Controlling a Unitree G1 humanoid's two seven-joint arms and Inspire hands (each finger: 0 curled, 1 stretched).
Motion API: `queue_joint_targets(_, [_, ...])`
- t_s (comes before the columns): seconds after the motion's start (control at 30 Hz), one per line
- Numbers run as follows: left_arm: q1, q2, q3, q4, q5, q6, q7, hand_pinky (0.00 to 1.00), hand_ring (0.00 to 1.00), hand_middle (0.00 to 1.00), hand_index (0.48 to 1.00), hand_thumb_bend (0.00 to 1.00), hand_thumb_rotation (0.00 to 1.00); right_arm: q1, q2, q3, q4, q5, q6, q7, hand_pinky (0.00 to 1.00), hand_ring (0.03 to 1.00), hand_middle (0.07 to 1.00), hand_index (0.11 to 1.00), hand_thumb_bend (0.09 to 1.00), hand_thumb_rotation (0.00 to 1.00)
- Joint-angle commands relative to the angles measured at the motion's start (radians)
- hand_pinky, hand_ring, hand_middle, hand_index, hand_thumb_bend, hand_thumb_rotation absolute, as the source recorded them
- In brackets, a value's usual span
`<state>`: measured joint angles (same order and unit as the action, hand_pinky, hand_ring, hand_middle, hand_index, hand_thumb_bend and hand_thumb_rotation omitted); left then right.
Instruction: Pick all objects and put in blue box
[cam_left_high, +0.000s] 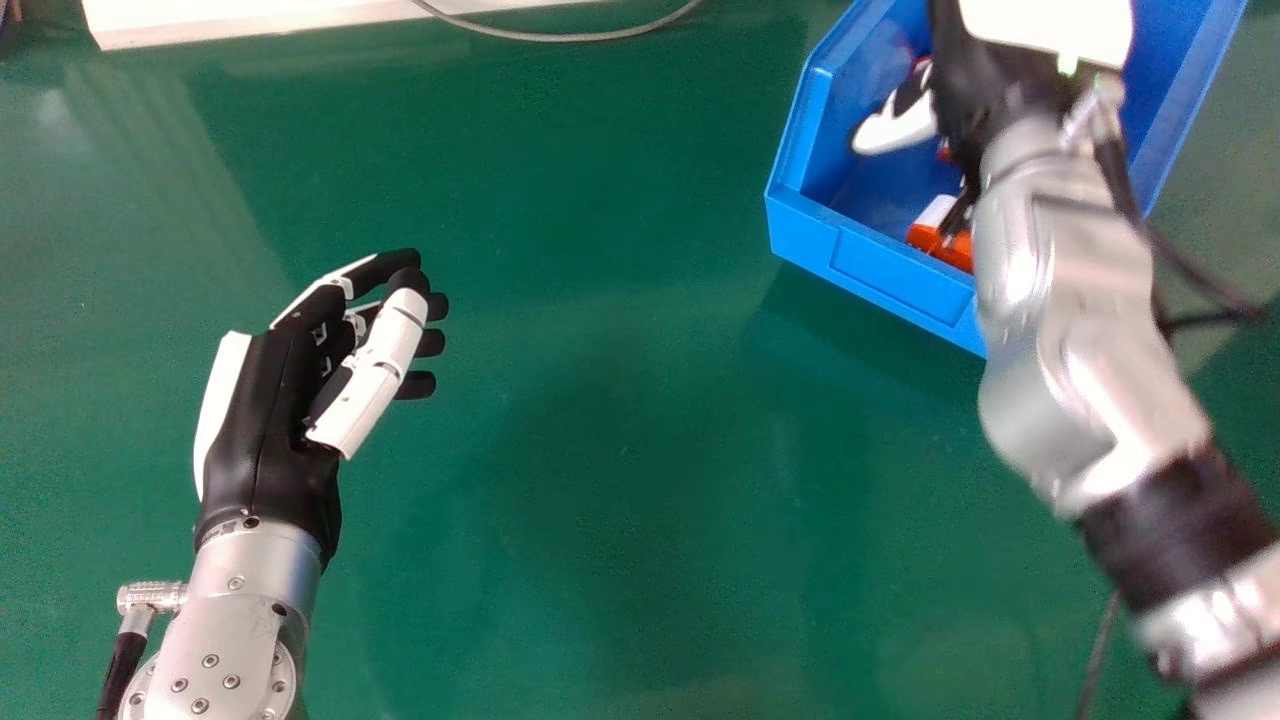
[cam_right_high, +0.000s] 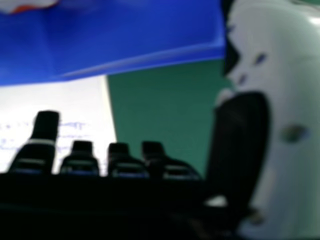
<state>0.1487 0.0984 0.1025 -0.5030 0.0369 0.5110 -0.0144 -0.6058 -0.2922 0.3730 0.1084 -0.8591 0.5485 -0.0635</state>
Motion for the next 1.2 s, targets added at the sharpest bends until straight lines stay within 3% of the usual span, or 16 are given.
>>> queue_joint_targets(0.0, [-0.007, 0.011, 0.005, -0.003, 0.002, -0.031, -0.001, 0.65, 0.71, 0.72, 0.777, 0.33, 0.58, 0.094, 0.030, -0.041, -0.180, -0.001, 0.021, -0.018, 0.86, 1.000, 1.000, 0.981, 0.481, 0.00])
queue_joint_targets(0.1, [-0.006, 0.013, 0.009, 0.007, 0.000, -0.044, -0.004, 0.65, 0.71, 0.72, 0.779, 0.33, 0.58, 0.250, 0.074, -0.053, -0.367, 0.011, -0.004, -0.034, 0.87, 1.000, 1.000, 0.994, 0.590, 0.01])
queue_joint_targets(0.33, [-0.007, 0.023, 0.028, 0.033, -0.009, -0.073, -0.014, 0.65, 0.71, 0.73, 0.780, 0.33, 0.58, 0.564, 0.104, -0.045, -0.631, 0.046, -0.143, -0.054, 0.87, 1.000, 1.000, 0.999, 0.632, 0.03])
queue_joint_targets(0.73, [-0.003, 0.055, 0.074, 0.086, -0.033, -0.127, -0.044, 0.66, 0.72, 0.73, 0.779, 0.34, 0.58, 0.933, 0.129, -0.047, -0.702, 0.219, -0.478, -0.132, 0.84, 1.000, 1.000, 0.999, 0.512, 0.20])
queue_joint_targets(0.83, [0.001, 0.061, 0.088, 0.093, -0.039, -0.136, -0.051, 0.67, 0.72, 0.73, 0.779, 0.34, 0.58, 0.976, 0.120, -0.049, -0.654, 0.228, -0.570, -0.168, 0.83, 0.999, 1.000, 0.998, 0.453, 0.32])
queue_joint_targets(0.9, [0.006, 0.065, 0.097, 0.098, -0.043, -0.147, -0.055, 0.67, 0.73, 0.73, 0.779, 0.34, 0.58, 1.002, 0.113, -0.052, -0.607, 0.248, -0.640, -0.193, 0.82, 0.991, 1.000, 0.996, 0.427, 0.45])
queue_joint_targets(0.93, [0.008, 0.067, 0.102, 0.104, -0.045, -0.153, -0.058, 0.67, 0.73, 0.73, 0.779, 0.34, 0.58, 1.009, 0.114, -0.051, -0.589, 0.253, -0.665, -0.201, 0.82, 0.991, 1.000, 0.996, 0.427, 0.45])
queue_joint_targets(1.1, [0.005, 0.077, 0.116, 0.158, -0.043, -0.203, -0.060, 0.66, 0.73, 0.73, 0.777, 0.34, 0.57, 1.061, 0.141, -0.043, -0.517, 0.404, -0.749, -0.159, 0.81, 0.975, 1.000, 0.993, 0.424, 0.76])
queue_joint_targets(1.17, [0.007, 0.080, 0.119, 0.175, -0.044, -0.223, -0.061, 0.66, 0.73, 0.73, 0.777, 0.34, 0.57, 1.067, 0.147, -0.040, -0.499, 0.457, -0.772, -0.140, 0.81, 0.975, 1.000, 0.993, 0.424, 0.76])
